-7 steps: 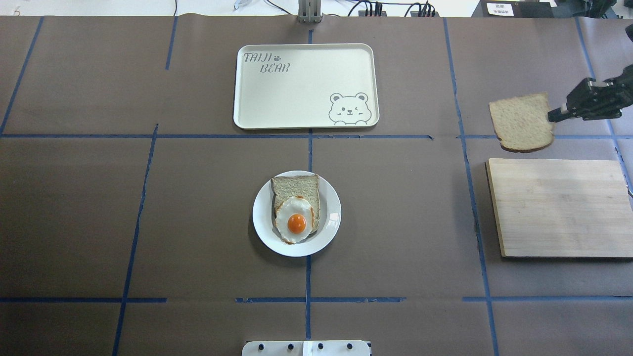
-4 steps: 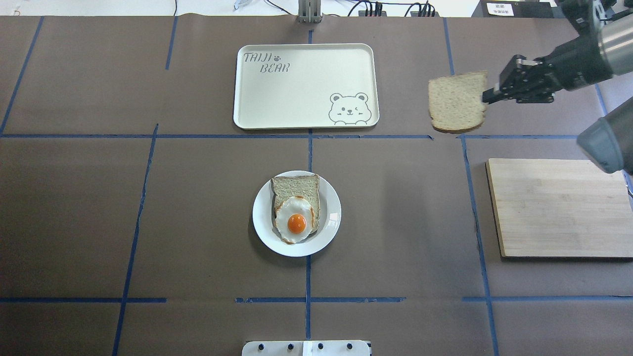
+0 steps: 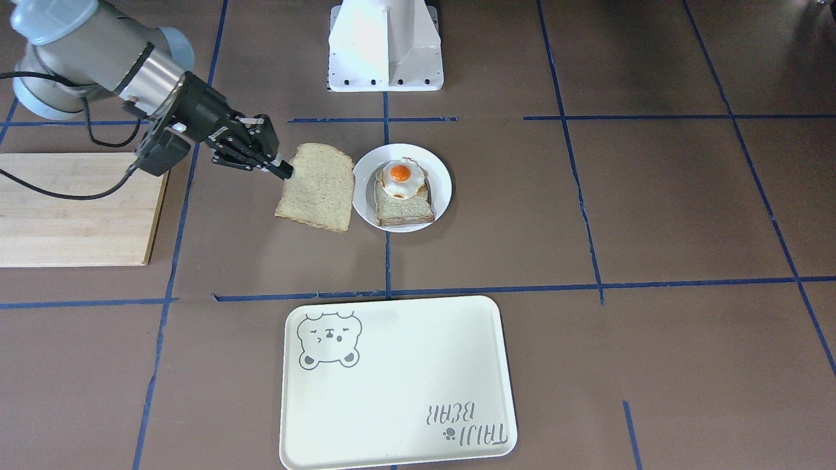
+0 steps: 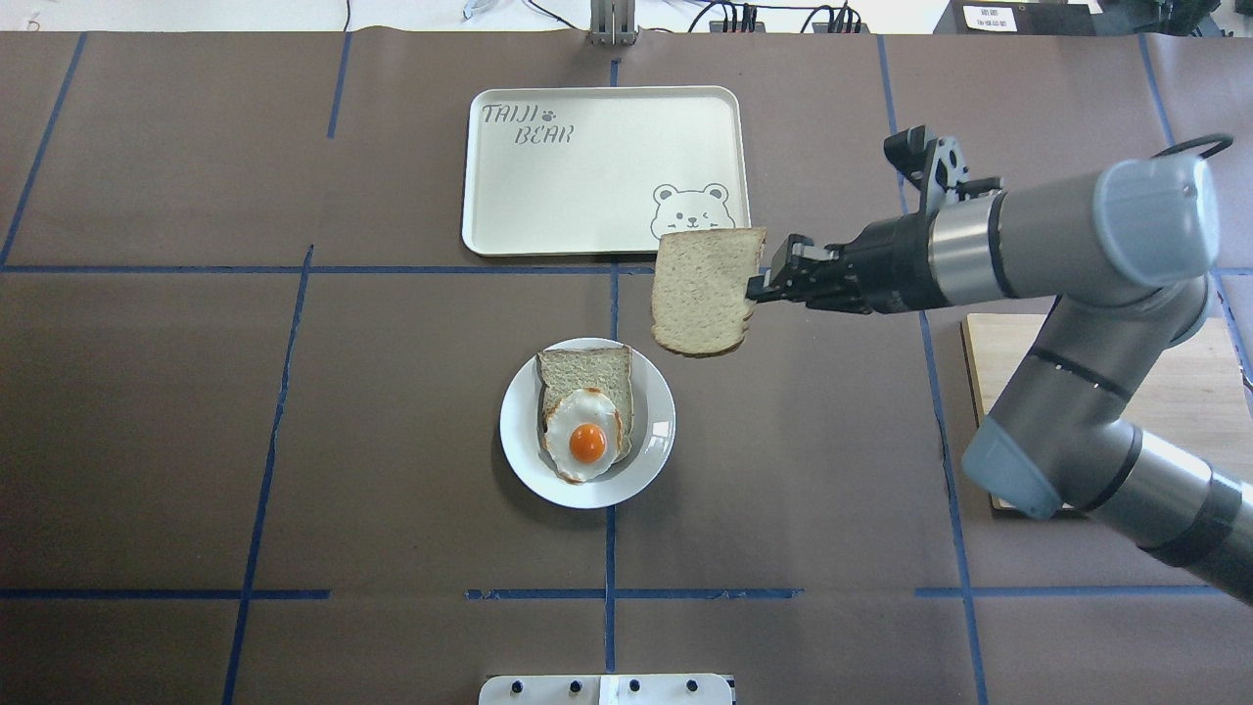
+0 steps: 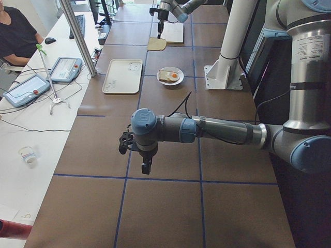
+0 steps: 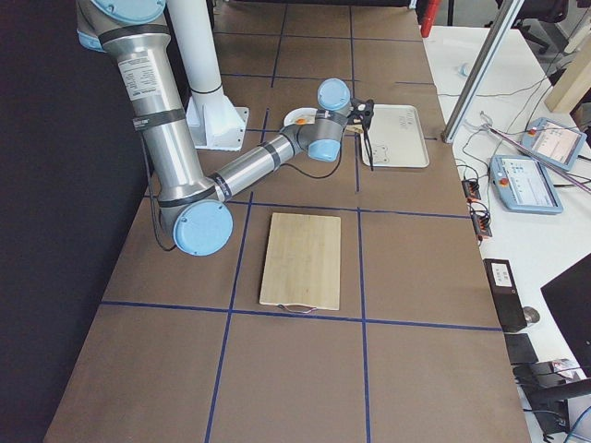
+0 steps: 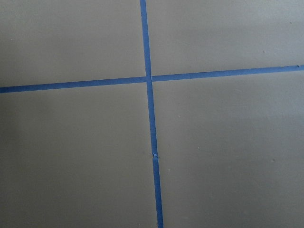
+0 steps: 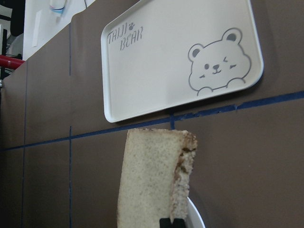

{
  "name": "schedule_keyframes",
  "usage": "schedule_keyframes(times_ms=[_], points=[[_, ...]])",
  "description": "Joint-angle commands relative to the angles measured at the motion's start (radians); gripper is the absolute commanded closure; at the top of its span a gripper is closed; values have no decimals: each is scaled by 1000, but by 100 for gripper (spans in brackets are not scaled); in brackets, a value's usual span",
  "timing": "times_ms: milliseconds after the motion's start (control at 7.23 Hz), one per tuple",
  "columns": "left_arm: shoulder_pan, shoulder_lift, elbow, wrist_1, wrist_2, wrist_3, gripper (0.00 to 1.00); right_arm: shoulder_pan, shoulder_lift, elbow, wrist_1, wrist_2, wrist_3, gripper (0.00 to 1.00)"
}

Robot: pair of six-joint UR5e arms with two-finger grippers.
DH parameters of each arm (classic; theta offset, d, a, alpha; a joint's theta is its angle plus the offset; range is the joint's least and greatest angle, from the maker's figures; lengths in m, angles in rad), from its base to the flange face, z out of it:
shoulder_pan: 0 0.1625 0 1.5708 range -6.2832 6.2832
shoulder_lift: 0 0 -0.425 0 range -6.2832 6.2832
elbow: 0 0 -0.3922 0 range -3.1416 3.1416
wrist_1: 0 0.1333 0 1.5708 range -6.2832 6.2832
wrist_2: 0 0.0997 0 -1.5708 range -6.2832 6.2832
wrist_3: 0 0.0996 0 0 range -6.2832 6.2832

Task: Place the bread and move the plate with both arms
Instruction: 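Lift the bread slice with the right gripper and carry it toward the plate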

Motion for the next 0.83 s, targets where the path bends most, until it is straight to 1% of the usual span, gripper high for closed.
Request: schedule_keyframes(times_ms=[0, 138, 277, 415, 553, 691], points=[[0, 0, 9, 0, 0, 1, 0, -151, 18, -27, 30, -138, -7, 100], [1, 0, 14, 2, 0, 1, 0, -197, 85, -106, 30, -200, -77, 100], [1, 0, 16, 0, -1, 1, 0, -218, 95, -131, 30, -214, -114, 100], [0, 0, 16, 0, -1, 1, 0, -238, 96, -133, 28, -238, -116, 100], [0, 0, 13, 0, -1, 1, 0, -264, 108, -143, 27, -289, -130, 100], [1, 0, 13, 0, -1, 0, 0, -278, 108, -151, 28, -300, -157, 100]])
